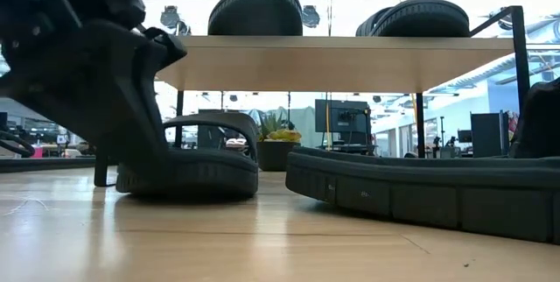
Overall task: Pick and place slides into the shelf
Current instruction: Put the black sandal under the shelf
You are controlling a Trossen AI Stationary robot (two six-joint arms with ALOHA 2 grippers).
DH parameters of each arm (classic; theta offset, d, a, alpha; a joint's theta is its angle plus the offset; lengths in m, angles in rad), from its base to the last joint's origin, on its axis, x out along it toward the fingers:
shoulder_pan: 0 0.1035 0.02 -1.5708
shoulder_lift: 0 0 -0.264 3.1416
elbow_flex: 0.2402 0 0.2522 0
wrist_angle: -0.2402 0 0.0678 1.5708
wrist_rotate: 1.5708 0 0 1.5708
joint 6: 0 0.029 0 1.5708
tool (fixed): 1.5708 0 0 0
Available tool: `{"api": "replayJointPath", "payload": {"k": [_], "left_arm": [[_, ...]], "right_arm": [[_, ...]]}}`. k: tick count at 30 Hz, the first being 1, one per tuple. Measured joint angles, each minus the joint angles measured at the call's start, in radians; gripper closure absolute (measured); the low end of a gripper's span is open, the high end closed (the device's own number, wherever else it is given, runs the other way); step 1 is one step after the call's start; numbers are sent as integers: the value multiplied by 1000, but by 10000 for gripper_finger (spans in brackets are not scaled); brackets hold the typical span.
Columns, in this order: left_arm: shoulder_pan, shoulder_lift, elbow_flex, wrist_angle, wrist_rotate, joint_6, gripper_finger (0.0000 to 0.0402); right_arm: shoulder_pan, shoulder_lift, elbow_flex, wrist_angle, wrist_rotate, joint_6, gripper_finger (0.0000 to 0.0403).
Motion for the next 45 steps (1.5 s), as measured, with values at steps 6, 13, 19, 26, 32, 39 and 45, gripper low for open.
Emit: {"api": "replayJointPath", "payload": {"k": [6, 13, 19, 26, 32, 39, 45], "left_arm": [[12, 0, -9, -14, -6, -5, 401], [22, 0, -9, -75, -17, -20, 401], [24, 0, -10, -111, -46, -58, 401], [16, 0, -9, -88, -10, -11, 401], [-40, -31, 63, -55, 139, 181, 401], [-112, -177, 97, -30, -50, 459, 401], [-90, -363, -16, 153, -141, 755, 401]], "right_arm": [[0, 0, 0, 0, 0, 0, 403], [0, 0, 0, 0, 0, 0, 403], [0, 0, 0, 0, 0, 0, 403], [0, 0, 0, 0, 0, 0, 403], [0, 5, 0, -5, 0, -22, 403], [0, 20, 0, 0, 0, -28, 403], [-1, 25, 0, 14, 0, -41, 403]]}}
